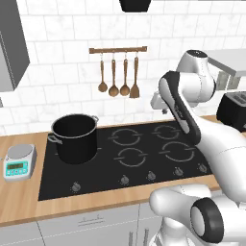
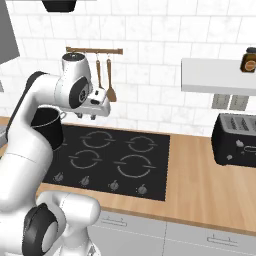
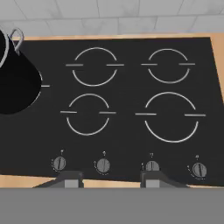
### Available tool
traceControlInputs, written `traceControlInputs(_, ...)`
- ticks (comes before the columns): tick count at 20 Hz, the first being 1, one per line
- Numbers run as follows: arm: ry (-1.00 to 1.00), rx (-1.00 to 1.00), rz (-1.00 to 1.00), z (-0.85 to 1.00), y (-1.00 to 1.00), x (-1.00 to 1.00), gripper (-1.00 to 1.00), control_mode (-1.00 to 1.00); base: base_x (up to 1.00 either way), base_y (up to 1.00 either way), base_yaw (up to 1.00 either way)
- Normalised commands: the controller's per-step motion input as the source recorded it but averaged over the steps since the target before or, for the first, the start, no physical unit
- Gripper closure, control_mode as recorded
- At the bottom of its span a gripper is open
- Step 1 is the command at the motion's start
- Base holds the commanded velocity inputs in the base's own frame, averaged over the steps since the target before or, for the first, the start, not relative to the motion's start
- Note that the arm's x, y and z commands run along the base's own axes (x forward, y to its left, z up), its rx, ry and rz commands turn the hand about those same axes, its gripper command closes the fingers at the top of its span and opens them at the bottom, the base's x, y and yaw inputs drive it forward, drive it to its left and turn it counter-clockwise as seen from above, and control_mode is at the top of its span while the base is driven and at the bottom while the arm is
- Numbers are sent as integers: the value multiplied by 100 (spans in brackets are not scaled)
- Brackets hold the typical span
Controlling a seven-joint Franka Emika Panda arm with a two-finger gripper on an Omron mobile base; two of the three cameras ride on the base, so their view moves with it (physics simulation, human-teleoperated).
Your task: Put the garlic and lime in the pot. Retrieve the spatula and lightly stir the vegetables in the pot.
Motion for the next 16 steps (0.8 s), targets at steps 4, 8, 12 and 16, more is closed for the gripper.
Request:
traceControlInputs(4,-1,0,0,-1,-11,-42,-100,-100,0,0,0)
traceControlInputs(8,-2,-4,0,-29,0,-47,-100,-100,0,0,0)
traceControlInputs(12,0,-21,1,-26,0,-3,-100,-100,0,0,0)
traceControlInputs(16,4,-1,0,0,0,0,-100,-100,0,0,0)
